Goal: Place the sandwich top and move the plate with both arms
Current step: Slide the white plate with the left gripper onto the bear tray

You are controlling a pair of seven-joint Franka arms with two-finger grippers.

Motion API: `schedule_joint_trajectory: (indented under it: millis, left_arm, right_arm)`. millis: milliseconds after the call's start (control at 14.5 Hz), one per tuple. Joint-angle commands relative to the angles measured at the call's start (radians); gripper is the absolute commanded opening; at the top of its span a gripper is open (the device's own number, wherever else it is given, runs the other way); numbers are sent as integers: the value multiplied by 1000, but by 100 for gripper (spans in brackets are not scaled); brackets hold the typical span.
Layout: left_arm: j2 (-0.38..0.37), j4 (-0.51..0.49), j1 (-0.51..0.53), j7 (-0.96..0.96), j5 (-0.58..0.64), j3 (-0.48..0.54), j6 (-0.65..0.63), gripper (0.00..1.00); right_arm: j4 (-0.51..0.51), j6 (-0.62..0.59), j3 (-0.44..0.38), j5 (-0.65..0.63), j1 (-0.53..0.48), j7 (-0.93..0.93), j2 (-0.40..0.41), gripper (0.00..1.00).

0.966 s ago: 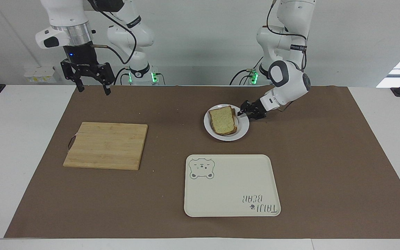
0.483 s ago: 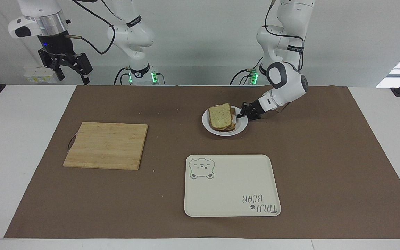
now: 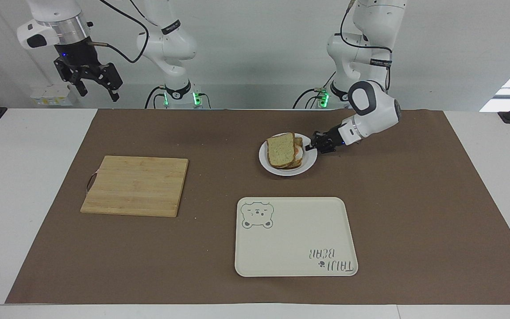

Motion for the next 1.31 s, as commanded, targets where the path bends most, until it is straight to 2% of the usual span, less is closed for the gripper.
schedule_joint_trajectory:
  millis: [0, 138, 345, 552, 828, 1034, 1241]
  left_arm:
    - [42, 71, 72, 30, -33, 1, -110, 0]
    - [53, 105, 109, 28, -42, 1, -147, 0]
    - [88, 182, 166, 27, -72, 1, -234, 0]
    - [163, 321, 216, 16, -85, 3, -326, 0]
    - [229, 443, 221, -34, -102, 1, -319, 0]
    - [287, 547, 223, -100, -99, 3, -301, 0]
    - [400, 715, 213, -220, -93, 1, -293, 0]
  right_arm:
    - [-28, -38, 10, -14, 62, -17, -24, 100]
    - [-30, -43, 11, -12, 107, -13, -22, 100]
    - [-28, -22, 11, -3, 101, -50, -5, 100]
    - [-1, 6, -5, -1, 89, -144, 36, 100]
    - [21, 29, -12, -3, 76, -213, 62, 100]
    - [10, 31, -15, 5, 72, -204, 49, 100]
    - [7, 31, -13, 5, 73, -202, 45, 100]
